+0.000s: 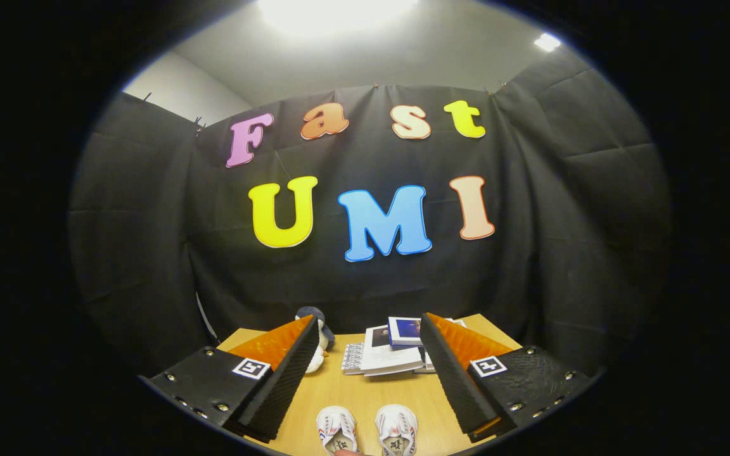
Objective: Open the storage box then place both shoes into the box .Put the left shoe in first, then the right shoe, with the right side of both shoes facing outward in a uniform manner.
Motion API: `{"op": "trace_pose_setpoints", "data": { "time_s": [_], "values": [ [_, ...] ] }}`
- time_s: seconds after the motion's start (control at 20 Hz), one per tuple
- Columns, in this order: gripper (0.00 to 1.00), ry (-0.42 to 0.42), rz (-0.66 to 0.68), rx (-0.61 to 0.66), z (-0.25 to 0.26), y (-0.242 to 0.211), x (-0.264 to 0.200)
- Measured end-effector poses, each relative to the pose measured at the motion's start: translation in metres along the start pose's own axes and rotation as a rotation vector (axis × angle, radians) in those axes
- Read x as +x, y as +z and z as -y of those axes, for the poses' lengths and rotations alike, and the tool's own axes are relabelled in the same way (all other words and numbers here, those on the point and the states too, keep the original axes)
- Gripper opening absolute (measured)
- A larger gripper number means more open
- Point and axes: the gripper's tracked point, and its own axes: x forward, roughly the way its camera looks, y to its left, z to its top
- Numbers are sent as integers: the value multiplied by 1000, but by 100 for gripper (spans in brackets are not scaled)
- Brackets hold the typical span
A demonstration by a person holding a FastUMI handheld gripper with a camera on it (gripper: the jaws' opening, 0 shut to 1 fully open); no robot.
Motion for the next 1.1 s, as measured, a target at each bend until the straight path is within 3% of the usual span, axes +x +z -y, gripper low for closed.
{"op": "trace_pose_setpoints", "data": {
  "time_s": [0.3, 0.5, 0.75, 1.1],
  "values": [
    [99, -8, 9, -19, 2, -2, 8],
    [99, 62, -27, -22, -8, -21, 30],
    [99, 202, -158, 9, -31, -70, 58],
    [99, 498, -391, 143, -107, -143, 66]
  ]
}}
